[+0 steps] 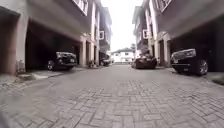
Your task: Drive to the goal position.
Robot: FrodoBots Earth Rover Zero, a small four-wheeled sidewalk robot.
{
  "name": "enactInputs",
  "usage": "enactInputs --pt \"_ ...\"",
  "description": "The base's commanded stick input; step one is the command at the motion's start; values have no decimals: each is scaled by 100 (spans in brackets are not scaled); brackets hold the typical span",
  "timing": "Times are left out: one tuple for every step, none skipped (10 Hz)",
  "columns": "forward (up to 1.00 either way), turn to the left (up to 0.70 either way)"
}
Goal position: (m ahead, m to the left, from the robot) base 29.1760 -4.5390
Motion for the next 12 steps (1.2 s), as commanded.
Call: enactInputs --pt "70 0" --pt "70 0" --pt "70 0" --pt "70 0" --pt "70 0" --pt "70 0" --pt "70 0" --pt "70 0" --pt "70 0" --pt "70 0" --pt "70 0" --pt "70 0"
